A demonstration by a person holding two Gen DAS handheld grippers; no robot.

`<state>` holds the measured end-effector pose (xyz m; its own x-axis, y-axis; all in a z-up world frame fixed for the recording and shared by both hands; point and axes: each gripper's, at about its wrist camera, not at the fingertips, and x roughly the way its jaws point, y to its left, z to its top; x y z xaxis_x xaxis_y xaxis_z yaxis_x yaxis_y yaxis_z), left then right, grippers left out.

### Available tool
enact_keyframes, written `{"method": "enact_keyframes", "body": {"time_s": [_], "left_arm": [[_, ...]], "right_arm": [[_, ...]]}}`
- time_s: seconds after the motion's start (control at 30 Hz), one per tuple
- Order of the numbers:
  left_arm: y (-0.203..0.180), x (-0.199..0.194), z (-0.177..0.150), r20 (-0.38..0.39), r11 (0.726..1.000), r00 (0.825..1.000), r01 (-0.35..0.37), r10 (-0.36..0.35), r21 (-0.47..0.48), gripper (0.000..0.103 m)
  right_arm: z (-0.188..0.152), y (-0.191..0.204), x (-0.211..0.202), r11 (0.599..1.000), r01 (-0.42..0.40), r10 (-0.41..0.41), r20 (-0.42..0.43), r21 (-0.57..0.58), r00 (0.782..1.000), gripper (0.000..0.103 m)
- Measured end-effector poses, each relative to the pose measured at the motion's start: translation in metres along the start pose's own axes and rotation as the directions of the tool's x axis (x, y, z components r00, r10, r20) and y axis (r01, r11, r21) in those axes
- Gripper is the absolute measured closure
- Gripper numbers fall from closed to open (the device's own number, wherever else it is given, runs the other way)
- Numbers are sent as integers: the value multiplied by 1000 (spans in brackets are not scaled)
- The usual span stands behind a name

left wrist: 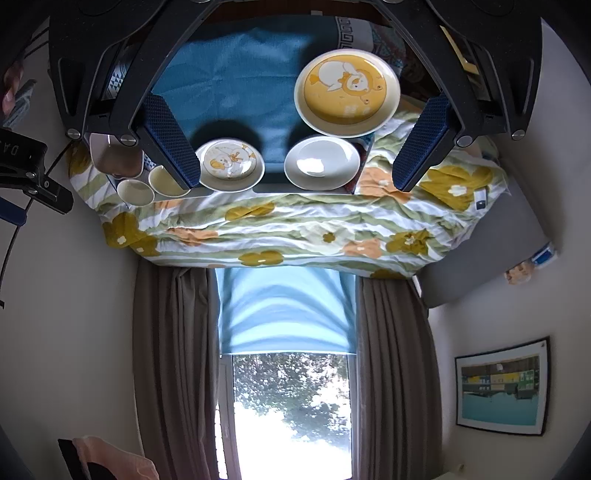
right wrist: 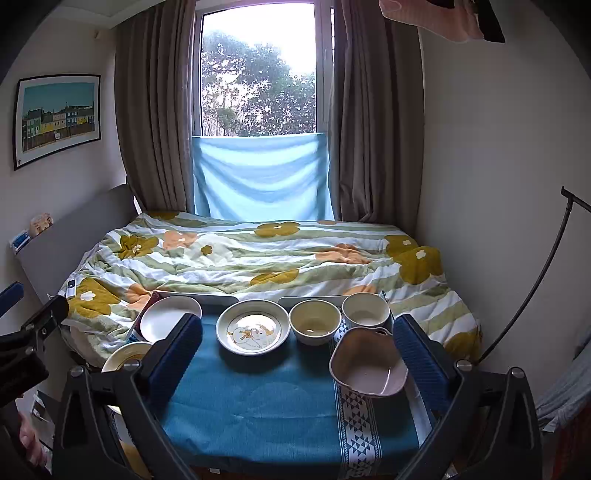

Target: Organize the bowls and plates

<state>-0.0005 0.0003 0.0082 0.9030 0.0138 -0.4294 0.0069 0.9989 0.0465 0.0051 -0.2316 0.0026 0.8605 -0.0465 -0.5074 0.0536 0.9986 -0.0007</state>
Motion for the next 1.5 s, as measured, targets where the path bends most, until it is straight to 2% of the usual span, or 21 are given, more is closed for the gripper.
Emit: {"method": "enact_keyframes", "body": {"time_s": [1.1, 1.5], "left_arm": [[4, 10, -1, 1, 1000, 1000, -2, 2, -9, 0], [1, 13, -3, -2, 1000, 1000, 19, -19, -2, 0]], "right_arm": [[-1, 5, 9, 1000, 13, -13, -4, 4, 1000, 0], [0, 4, 10, 1000, 10, -10, -3, 7, 1000, 0]]}}
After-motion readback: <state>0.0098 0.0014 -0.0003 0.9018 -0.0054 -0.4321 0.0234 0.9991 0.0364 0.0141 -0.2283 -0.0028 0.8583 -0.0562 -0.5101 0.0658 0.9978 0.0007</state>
